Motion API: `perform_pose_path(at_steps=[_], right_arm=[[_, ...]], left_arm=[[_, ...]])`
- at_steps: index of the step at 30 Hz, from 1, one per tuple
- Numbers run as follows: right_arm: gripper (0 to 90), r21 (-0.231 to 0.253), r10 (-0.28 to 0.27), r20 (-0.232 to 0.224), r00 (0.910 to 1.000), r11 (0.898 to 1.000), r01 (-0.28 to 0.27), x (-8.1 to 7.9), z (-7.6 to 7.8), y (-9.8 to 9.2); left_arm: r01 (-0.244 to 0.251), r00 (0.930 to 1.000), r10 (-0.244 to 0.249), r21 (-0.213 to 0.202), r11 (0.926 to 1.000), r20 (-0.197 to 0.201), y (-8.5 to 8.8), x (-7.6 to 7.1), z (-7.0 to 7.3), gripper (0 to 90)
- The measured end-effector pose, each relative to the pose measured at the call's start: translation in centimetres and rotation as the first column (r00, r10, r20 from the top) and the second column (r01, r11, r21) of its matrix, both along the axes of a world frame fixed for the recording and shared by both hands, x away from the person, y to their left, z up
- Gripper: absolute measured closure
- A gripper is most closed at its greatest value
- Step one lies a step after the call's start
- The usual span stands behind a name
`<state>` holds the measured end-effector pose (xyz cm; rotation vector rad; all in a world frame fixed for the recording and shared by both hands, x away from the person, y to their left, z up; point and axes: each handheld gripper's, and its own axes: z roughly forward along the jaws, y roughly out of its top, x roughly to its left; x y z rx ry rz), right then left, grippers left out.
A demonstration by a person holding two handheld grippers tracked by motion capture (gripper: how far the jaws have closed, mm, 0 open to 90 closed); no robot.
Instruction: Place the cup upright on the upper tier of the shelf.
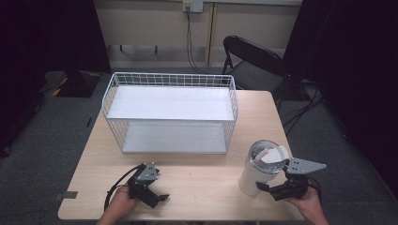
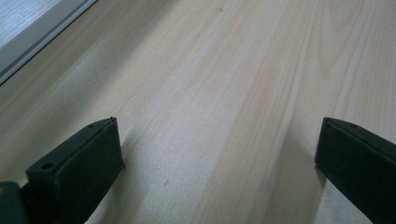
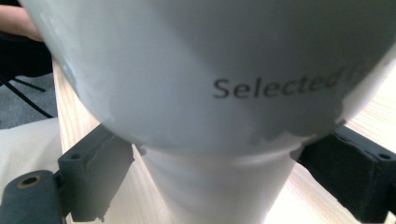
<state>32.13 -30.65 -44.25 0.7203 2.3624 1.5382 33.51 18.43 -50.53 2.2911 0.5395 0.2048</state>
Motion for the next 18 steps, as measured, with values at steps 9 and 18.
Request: perform_pose_path(at_steps=[9, 18], right_arm=[[8.4, 0.018, 0.005, 0.015, 0.9999, 1.0, -0.005, 0.38, -0.34, 0.43], [7.7, 0.035, 0.003, 0.038, 0.9993, 0.999, -0.004, 0.42, -0.68, 0.6]], left_arm=[[0.0, 1.0, 0.0, 0.0, 1.0, 0.0, 0.0, 0.0, 0.0, 0.0], [0.0, 1.0, 0.0, 0.0, 1.0, 0.0, 0.0, 0.0, 0.0, 0.1]])
